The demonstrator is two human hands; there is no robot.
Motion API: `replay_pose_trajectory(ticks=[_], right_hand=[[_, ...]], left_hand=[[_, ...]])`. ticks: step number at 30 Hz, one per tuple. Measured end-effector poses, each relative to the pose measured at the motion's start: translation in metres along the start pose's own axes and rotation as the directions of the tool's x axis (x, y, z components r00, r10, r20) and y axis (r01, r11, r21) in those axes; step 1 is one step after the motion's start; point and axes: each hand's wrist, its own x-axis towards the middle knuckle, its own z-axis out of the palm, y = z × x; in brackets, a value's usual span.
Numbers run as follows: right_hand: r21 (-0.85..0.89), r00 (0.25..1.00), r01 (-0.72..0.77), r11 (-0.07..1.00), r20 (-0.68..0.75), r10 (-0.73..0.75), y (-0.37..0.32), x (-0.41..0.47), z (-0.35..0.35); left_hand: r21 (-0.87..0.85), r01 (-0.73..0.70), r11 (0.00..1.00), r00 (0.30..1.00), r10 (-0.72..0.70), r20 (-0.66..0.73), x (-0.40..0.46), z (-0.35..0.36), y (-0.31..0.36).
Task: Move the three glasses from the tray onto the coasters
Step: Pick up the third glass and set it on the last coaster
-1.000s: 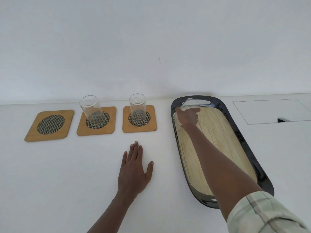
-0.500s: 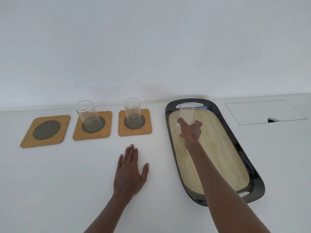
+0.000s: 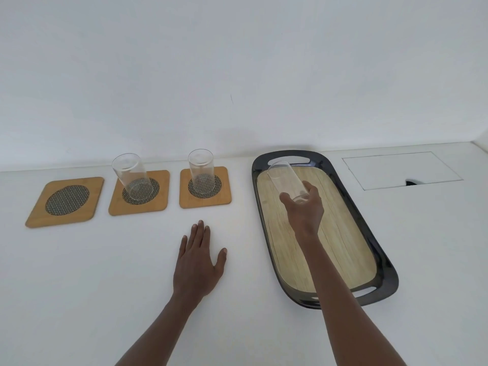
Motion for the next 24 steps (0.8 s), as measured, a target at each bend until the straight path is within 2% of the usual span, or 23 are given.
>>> replay_pose_trajectory(ticks=[5, 14, 24], right_hand=[[0.002, 0.997, 0.061, 0.998, -0.038, -0.061, 0.002, -0.006, -0.007], [0.045, 0.997, 0.073, 0.996, -0.007, -0.073, 0.008, -0.017, -0.014], [0.055, 0.983, 0.184, 0.981, 0.009, -0.185, 0.007, -0.024, -0.017]], left_hand=[[0.002, 0.000, 1.000, 1.000, 0.000, -0.003, 0.000, 0.001, -0.001], [0.001, 0.002, 1.000, 1.000, -0.002, -0.004, 0.000, 0.002, 0.000], [-0.003, 0.005, 1.000, 1.000, -0.005, -0.004, -0.001, 0.001, 0.001]])
